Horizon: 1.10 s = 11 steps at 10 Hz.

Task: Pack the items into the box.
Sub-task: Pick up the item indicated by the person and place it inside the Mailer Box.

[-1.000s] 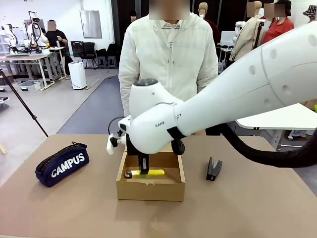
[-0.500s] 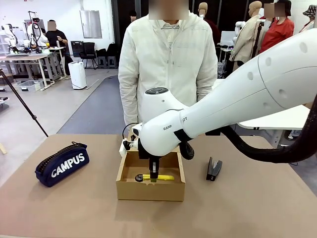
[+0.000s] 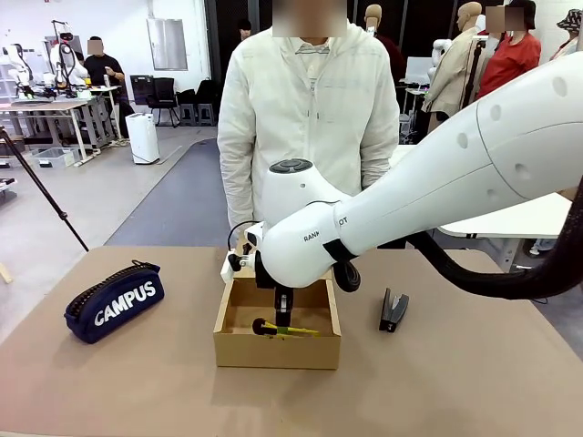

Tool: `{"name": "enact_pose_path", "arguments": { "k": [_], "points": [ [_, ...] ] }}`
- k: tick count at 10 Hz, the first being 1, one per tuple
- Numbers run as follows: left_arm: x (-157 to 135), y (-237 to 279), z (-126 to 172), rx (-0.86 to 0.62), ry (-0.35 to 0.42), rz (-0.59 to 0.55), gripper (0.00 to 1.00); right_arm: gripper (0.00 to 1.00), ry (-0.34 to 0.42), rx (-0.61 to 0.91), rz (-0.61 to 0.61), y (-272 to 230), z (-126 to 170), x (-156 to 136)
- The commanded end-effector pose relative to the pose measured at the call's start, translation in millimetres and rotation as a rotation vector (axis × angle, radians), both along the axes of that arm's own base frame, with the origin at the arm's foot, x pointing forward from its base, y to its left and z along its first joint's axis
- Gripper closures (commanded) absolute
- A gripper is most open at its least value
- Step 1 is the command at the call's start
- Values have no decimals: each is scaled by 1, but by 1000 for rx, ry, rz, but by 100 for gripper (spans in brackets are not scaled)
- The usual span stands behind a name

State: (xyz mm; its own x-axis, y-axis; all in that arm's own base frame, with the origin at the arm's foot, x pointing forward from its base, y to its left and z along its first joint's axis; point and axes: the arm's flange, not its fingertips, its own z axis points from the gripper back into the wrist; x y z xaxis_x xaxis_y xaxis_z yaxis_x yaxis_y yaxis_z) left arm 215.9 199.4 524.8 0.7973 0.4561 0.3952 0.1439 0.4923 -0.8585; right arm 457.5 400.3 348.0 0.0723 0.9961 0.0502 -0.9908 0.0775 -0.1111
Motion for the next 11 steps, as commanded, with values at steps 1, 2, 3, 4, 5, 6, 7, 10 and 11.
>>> {"name": "enact_pose_path", "arguments": {
  "k": [1,2,3,4,5,6,7,10,11],
  "points": [
    [1,0,0,-6,-25,-8,0,0,-36,-6,-17,-5,-2,-5],
    [1,0,0,-6,-25,-8,0,0,-32,11,-13,-7,-3,-3],
    [1,0,0,-6,-25,-8,0,0,-36,19,-23,-9,-1,0],
    [1,0,0,-6,-25,-8,0,0,-29,7,-27,-10,7,4],
    [1,0,0,-6,-25,-8,0,0,-18,14,-38,-12,19,10],
    [1,0,0,-6,-25,-8,0,0,-22,30,-80,-22,48,12],
    [1,0,0,-6,-25,-8,0,0,21,65,-143,-37,74,7],
    [1,0,0,-6,-25,-8,0,0,106,417,-381,-148,168,-59],
    [1,0,0,-6,-25,-8,0,0,169,533,-519,-199,179,-90]
  ]
}}
